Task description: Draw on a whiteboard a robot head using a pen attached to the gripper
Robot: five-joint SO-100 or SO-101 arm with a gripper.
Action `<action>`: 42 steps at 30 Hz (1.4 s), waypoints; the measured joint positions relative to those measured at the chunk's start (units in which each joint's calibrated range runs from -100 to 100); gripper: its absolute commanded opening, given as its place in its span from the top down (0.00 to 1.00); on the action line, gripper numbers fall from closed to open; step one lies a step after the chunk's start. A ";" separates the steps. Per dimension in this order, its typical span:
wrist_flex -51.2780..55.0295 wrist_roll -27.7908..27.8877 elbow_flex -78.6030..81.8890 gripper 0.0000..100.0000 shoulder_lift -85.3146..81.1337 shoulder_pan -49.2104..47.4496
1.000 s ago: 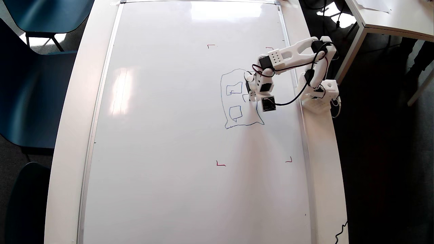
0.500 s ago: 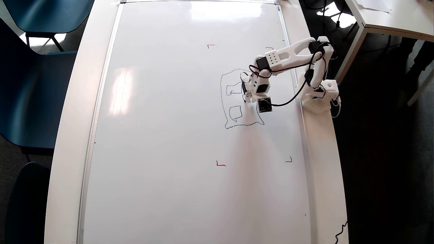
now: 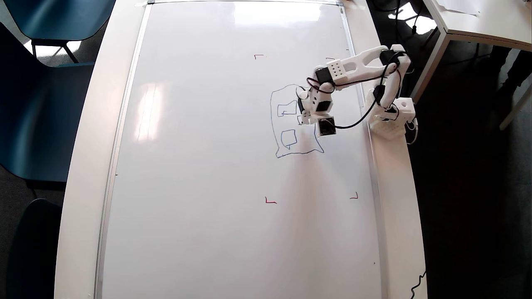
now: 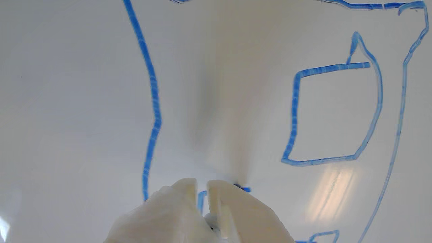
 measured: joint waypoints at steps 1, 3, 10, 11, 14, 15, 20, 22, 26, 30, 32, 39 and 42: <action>-0.17 0.00 -0.09 0.98 -2.20 -0.23; 0.00 0.00 -0.09 0.98 -3.30 -0.30; -0.42 0.42 -3.84 0.98 -3.05 0.08; -0.42 0.48 -4.29 0.98 -2.96 0.08; -0.51 0.58 -8.59 0.98 1.02 1.28; -0.51 0.74 -10.60 0.98 3.13 2.56; -0.42 0.74 -15.62 0.98 7.71 3.47; -0.42 0.74 -16.90 0.98 9.23 4.22; -0.42 0.74 -18.09 0.98 10.93 3.85; -0.42 0.74 -20.19 0.98 12.71 3.85; -0.68 0.74 -21.84 0.98 13.81 3.85; -0.51 0.74 -26.13 0.98 16.60 3.77; -0.51 0.79 -27.41 0.98 18.21 3.70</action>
